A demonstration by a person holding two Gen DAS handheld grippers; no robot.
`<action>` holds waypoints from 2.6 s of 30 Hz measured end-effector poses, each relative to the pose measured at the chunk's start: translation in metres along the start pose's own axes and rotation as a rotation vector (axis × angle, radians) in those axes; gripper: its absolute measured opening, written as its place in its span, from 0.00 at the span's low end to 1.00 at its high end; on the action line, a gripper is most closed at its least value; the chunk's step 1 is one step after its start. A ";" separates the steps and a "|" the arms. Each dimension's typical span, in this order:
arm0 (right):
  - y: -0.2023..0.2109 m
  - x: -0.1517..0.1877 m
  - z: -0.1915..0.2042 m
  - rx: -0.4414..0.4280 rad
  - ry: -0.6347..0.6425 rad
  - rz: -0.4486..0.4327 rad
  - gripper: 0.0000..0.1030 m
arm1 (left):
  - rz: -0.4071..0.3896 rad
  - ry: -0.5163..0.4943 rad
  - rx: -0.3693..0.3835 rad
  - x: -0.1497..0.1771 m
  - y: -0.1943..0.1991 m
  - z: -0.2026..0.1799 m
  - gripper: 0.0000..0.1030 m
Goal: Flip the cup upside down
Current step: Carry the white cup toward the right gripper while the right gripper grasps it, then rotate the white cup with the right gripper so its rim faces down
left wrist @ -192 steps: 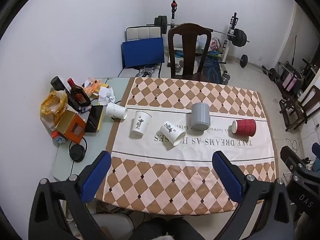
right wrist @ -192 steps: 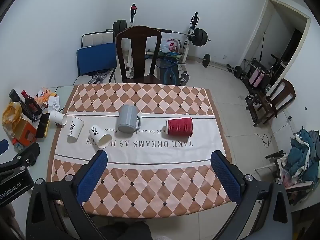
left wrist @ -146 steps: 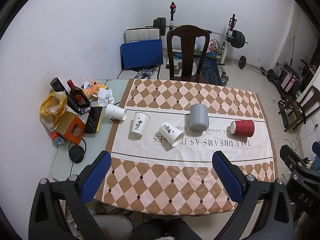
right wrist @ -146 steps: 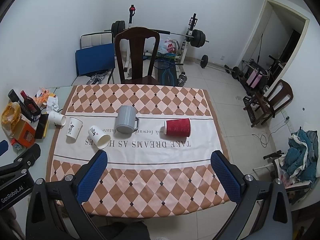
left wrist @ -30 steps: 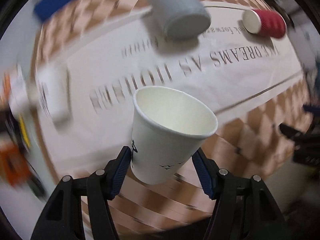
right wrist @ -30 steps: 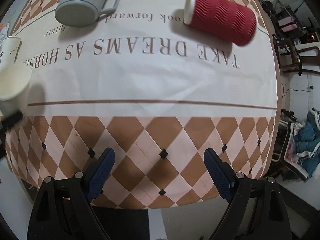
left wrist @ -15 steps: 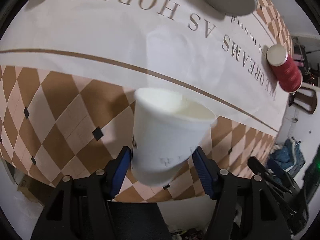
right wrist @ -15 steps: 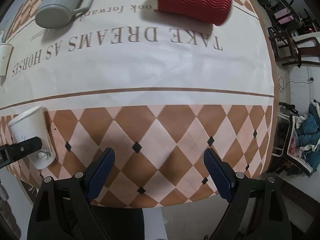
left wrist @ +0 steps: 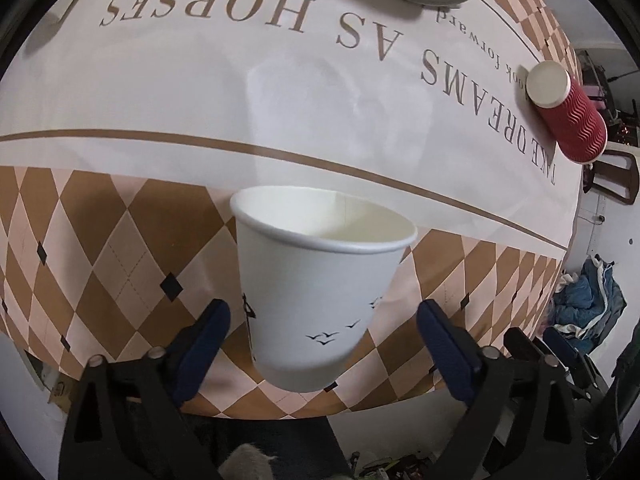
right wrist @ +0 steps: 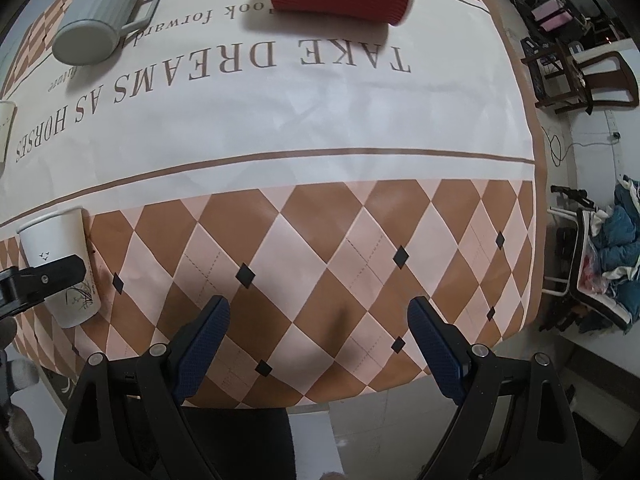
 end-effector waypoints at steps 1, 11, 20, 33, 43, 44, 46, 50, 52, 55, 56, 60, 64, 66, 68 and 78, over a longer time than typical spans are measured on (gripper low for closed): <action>0.000 0.000 -0.003 -0.001 -0.008 -0.004 0.89 | -0.007 -0.007 0.001 0.000 0.009 0.010 0.93; 0.070 -0.002 0.027 0.029 0.211 -0.275 0.97 | -0.319 -0.179 -0.155 0.016 0.100 0.016 1.00; 0.065 0.034 0.169 0.500 1.159 -0.422 0.81 | -0.442 -0.149 -0.492 0.038 0.093 0.102 1.00; -0.022 0.094 0.234 1.040 2.297 -0.610 0.75 | -0.422 -0.028 -0.448 0.042 0.043 0.152 1.00; -0.046 0.098 0.238 1.078 2.486 -0.573 0.65 | -0.468 0.009 -0.410 0.029 0.059 0.165 1.00; -0.043 0.096 0.239 1.051 2.447 -0.541 0.65 | -0.473 0.015 -0.413 0.027 0.062 0.167 1.00; -0.040 0.091 0.242 1.009 2.374 -0.504 0.65 | -0.485 0.030 -0.421 0.023 0.067 0.174 1.00; -0.021 0.061 0.245 0.861 2.107 -0.382 0.65 | -0.523 0.060 -0.466 0.015 0.082 0.185 1.00; -0.012 0.045 0.243 0.749 1.930 -0.291 0.65 | -0.544 0.057 -0.490 0.011 0.088 0.186 1.00; 0.002 0.016 0.236 0.590 1.686 -0.173 0.65 | -0.576 0.046 -0.516 0.006 0.096 0.180 1.00; 0.007 0.004 0.231 0.524 1.586 -0.130 0.65 | -0.582 0.041 -0.508 0.005 0.098 0.179 1.00; 0.013 -0.029 0.208 0.317 1.288 0.039 0.65 | -0.606 0.022 -0.483 -0.002 0.103 0.165 1.00; 0.005 -0.056 0.186 0.144 1.029 0.193 0.65 | -0.601 0.007 -0.473 -0.006 0.103 0.154 1.00; -0.002 -0.064 0.179 0.102 0.940 0.242 0.65 | -0.587 -0.001 -0.437 -0.010 0.099 0.148 1.00; -0.012 -0.074 0.168 0.053 0.820 0.302 0.65 | -0.568 -0.006 -0.421 -0.013 0.094 0.142 1.00; -0.015 -0.112 0.159 0.033 0.692 0.300 0.78 | -0.535 -0.040 -0.281 -0.016 0.076 0.115 1.00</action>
Point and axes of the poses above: each gripper's, at about its wrist camera, not at the fingertips, and y roughly against the way its jaws point, z to its left, x to its underside, the point moved 5 cm from there along -y, roughly the way its jaws point, and after that the axes turned 3 degrees about y, right-handed, at the moved point
